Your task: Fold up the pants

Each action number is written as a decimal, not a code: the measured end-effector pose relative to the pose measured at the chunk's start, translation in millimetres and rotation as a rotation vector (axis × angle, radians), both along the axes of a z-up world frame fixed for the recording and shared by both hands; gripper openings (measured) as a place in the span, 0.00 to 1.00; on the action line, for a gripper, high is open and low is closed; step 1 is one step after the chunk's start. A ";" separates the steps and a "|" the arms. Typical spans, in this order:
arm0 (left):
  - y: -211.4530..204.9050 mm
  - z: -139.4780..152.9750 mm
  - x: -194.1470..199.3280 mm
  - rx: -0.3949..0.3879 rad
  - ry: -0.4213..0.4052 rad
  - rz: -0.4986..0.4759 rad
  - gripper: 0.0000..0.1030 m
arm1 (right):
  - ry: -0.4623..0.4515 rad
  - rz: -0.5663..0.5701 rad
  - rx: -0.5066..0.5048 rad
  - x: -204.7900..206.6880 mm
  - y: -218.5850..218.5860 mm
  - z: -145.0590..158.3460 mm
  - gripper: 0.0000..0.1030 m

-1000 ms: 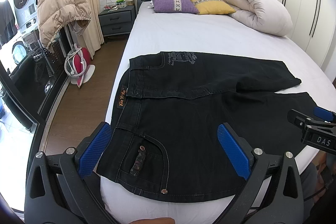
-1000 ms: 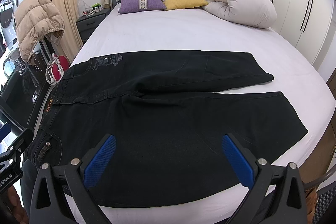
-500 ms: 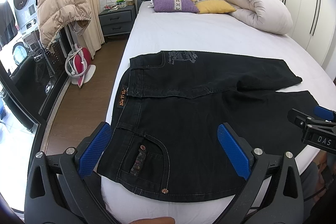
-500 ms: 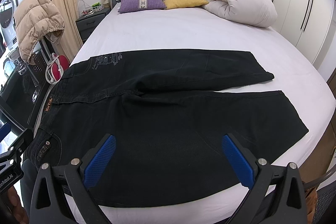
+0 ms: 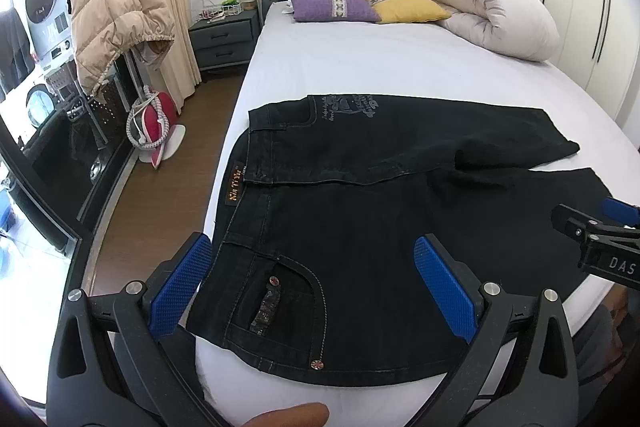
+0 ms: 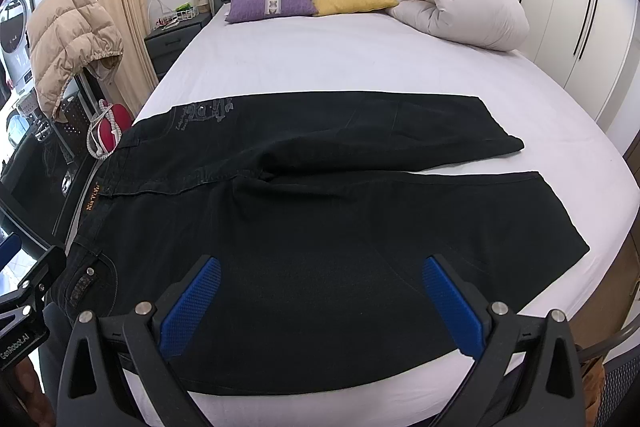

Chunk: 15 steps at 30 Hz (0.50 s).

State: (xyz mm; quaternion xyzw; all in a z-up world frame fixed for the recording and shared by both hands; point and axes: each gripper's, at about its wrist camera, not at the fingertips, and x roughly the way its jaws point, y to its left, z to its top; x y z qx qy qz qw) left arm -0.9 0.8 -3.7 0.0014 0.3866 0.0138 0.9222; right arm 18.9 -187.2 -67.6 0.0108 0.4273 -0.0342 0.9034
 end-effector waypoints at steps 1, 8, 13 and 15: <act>2.1 -4.5 0.5 0.005 0.000 0.000 1.00 | 0.002 0.000 0.001 -0.5 0.4 -1.1 1.00; 9.1 -15.2 -5.5 -0.020 -0.006 -0.031 1.00 | 0.019 0.003 0.009 5.8 -2.3 -3.7 1.00; 15.5 -19.7 3.3 -0.075 0.026 -0.075 1.00 | 0.033 0.009 0.024 12.4 -4.8 -7.5 1.00; 16.4 -22.7 10.2 -0.106 0.042 -0.116 1.00 | 0.036 0.021 0.038 15.9 -7.2 -9.4 1.00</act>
